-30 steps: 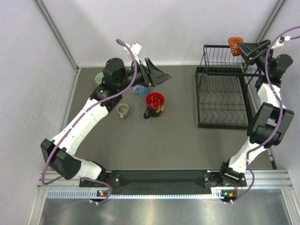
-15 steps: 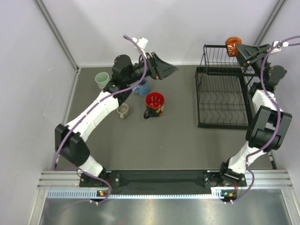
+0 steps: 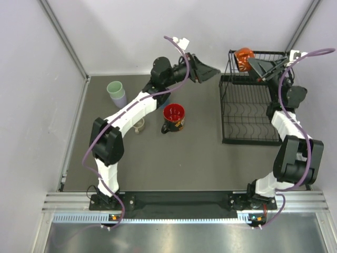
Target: Unload the cups from the dish rack
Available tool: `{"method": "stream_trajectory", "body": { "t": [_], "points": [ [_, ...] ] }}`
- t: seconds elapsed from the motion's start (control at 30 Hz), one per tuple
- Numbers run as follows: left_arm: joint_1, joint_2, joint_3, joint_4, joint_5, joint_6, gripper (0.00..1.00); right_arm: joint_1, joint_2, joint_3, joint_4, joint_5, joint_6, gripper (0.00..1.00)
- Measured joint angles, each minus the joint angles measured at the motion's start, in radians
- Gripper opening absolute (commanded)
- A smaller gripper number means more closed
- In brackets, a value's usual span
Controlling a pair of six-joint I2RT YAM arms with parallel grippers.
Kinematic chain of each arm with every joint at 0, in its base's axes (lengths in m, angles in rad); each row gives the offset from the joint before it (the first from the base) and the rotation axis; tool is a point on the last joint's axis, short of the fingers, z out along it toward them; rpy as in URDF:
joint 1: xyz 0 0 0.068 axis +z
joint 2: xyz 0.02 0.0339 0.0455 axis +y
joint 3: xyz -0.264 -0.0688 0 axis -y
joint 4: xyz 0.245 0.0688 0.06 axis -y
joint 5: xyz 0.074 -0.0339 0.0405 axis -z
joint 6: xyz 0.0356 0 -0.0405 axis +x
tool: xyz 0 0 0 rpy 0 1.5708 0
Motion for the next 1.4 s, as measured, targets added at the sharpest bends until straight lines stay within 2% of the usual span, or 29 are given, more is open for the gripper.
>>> {"method": "stream_trajectory", "body": {
  "t": [0.3,0.73,0.83,0.9,0.97,1.0,1.03,1.07,1.13,1.17,1.2,1.23,1.27,1.4],
  "points": [
    [-0.07,0.012,0.023,0.053,0.01,0.035,0.73,0.09,-0.046,-0.067,0.017,0.042,-0.002,0.0],
    [-0.077,0.012,0.023,0.098,0.026,0.032,0.67,0.171,-0.053,-0.106,0.016,0.092,-0.036,0.0],
    [-0.077,0.012,0.023,0.098,0.029,0.03,0.61,0.19,-0.053,-0.11,0.017,0.101,-0.047,0.0],
    [-0.078,0.012,0.023,0.097,0.03,0.028,0.53,0.206,-0.053,-0.11,0.013,0.106,-0.055,0.0],
    [-0.078,0.012,0.023,0.097,0.032,0.027,0.41,0.229,-0.053,-0.11,0.013,0.113,-0.066,0.0],
    [-0.077,0.012,0.023,0.097,0.033,0.026,0.28,0.242,-0.053,-0.11,0.013,0.114,-0.072,0.0],
    [-0.077,0.012,0.023,0.097,0.035,0.024,0.22,0.254,-0.053,-0.111,0.013,0.115,-0.075,0.01],
    [-0.077,0.012,0.022,0.103,0.048,0.025,0.15,0.262,-0.053,-0.111,0.006,0.126,-0.08,0.04],
    [-0.077,0.01,0.018,0.11,0.05,0.031,0.0,0.266,-0.054,-0.119,0.003,0.135,-0.067,0.17],
    [-0.077,0.006,0.008,0.122,0.051,0.035,0.0,0.268,-0.055,-0.124,0.001,0.137,-0.055,0.22],
    [-0.077,-0.002,-0.008,0.13,0.047,0.037,0.0,0.271,-0.055,-0.128,-0.002,0.135,-0.047,0.37],
    [-0.076,-0.011,-0.025,0.132,0.045,0.042,0.0,0.274,-0.055,-0.132,-0.004,0.132,-0.043,0.46],
    [-0.076,-0.031,-0.055,0.132,0.035,0.046,0.0,0.277,-0.057,-0.132,-0.011,0.126,-0.043,0.66],
    [-0.074,-0.094,-0.117,0.095,0.02,0.068,0.0,0.287,-0.088,-0.137,-0.065,0.094,-0.074,0.99]
  ]
}}
